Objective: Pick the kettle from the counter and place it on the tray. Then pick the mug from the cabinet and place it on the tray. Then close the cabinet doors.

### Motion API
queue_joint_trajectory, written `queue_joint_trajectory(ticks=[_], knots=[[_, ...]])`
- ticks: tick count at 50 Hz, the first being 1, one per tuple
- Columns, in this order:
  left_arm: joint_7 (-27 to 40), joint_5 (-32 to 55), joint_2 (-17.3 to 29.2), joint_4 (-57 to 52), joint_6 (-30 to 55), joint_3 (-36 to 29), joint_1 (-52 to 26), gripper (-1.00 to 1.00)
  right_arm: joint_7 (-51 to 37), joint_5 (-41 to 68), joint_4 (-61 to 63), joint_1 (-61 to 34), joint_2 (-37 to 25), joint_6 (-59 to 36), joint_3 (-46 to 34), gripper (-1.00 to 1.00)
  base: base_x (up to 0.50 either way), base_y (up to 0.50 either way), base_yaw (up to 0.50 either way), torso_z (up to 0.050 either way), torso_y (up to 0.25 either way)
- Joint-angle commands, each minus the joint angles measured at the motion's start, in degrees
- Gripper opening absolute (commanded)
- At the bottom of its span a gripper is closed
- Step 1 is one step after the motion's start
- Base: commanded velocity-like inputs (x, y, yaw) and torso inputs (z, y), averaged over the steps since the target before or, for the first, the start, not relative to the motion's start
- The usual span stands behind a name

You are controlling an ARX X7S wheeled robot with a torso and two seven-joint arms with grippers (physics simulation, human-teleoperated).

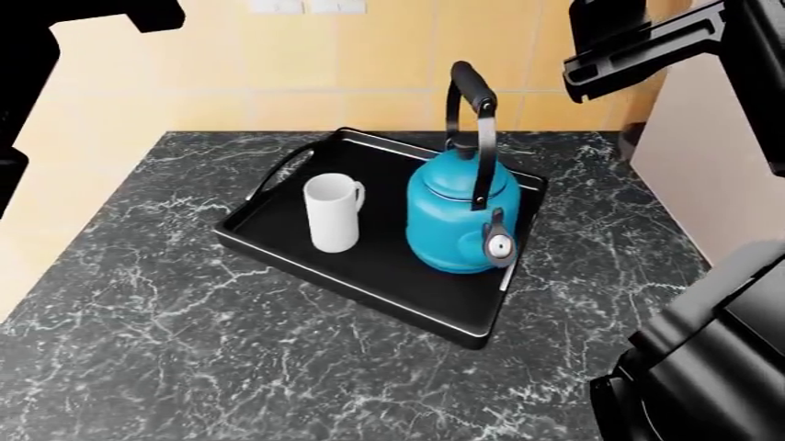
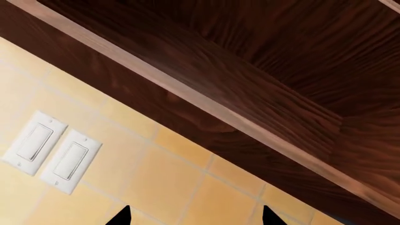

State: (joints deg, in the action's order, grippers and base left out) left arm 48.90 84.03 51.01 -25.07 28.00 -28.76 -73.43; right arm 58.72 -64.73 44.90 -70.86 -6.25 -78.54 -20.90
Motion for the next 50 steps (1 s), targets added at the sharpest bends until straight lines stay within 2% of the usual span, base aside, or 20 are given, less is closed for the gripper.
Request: queue_joint_trajectory(ticks=[1,12,50], knots=[[-0.31,-0.30,0.14,-0.03,-0.44,0.02,1.09,1.00,-0.17,0.10,0.06,-0.03,-0.03,-0.15,-0.13,1.00,0.00,0.18,0.00,0.000,0.000],[-0.63,-0.92,0.78,-0.78,-1.83,0.08,4.35,1.00,-1.02,0.91,0.56,0.91,0.06,0.10,0.36,1.00,0.00,0.18,0.00,0.000,0.000],[-0.70,-0.71,0.49,-0.13,-0.93,0.29,2.71,1.00,-1.30,1.24,0.93,0.73,-0.13,-0.25,0.24,1.00,0.00,0.18,0.00,0.000,0.000]])
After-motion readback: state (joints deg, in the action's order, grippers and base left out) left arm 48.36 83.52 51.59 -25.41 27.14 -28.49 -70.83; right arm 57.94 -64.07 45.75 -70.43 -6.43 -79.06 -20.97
